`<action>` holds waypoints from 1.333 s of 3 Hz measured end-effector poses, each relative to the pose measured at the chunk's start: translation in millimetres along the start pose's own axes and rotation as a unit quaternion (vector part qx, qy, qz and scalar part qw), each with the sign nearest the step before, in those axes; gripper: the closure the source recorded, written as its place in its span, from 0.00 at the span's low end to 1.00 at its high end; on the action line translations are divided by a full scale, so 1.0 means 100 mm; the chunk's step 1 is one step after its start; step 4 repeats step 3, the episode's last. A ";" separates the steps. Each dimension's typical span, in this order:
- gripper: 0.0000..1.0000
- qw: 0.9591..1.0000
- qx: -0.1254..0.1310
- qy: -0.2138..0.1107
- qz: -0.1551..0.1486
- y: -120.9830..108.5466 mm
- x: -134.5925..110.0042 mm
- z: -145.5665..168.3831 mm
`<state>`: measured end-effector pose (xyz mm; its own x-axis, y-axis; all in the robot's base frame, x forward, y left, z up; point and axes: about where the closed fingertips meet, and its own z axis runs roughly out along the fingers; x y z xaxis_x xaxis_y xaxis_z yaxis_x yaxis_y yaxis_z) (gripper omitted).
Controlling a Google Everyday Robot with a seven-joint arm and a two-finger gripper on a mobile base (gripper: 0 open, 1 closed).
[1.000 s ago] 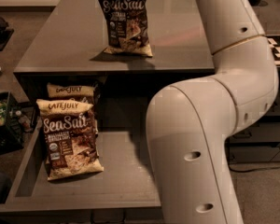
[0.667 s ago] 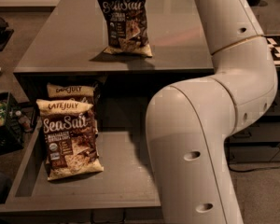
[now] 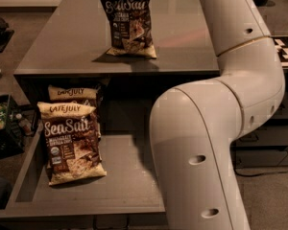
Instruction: Pick brown chip bag from top drawer and place on counter
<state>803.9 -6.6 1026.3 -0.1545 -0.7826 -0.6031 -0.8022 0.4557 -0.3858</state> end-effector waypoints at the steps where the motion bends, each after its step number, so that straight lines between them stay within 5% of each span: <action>1: 0.13 1.000 0.000 0.000 0.000 0.00 0.00 0.00; 2: 0.00 1.000 0.000 0.000 0.000 0.00 0.00 0.00; 4: 0.00 1.000 0.000 0.000 0.000 0.00 0.00 0.00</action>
Offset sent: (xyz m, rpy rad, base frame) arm 0.0000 0.0000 0.0000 0.0000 0.0000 0.0000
